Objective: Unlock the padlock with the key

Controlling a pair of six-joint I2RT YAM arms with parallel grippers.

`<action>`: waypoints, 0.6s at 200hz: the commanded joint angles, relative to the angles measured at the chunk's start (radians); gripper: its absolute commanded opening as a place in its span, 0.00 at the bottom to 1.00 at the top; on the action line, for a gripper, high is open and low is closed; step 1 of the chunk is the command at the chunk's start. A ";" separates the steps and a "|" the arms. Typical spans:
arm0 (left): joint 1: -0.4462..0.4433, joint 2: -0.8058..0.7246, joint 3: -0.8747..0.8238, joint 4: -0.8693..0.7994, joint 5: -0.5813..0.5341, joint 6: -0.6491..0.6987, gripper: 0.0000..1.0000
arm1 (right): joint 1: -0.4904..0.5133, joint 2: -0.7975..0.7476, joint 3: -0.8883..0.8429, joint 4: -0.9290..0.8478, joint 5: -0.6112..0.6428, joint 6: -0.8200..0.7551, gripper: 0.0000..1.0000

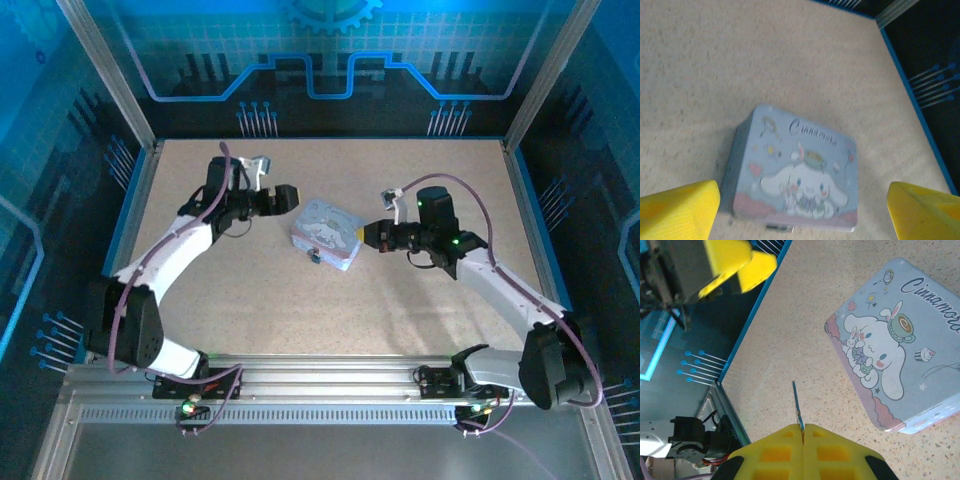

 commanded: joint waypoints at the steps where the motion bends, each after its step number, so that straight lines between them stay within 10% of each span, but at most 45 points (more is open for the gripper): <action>1: -0.005 -0.089 -0.103 -0.006 0.023 0.051 0.87 | 0.019 0.052 -0.012 0.082 -0.011 0.038 0.00; 120: -0.174 -0.036 -0.407 0.295 0.053 -0.091 0.85 | 0.046 0.397 0.093 0.253 -0.015 0.101 0.00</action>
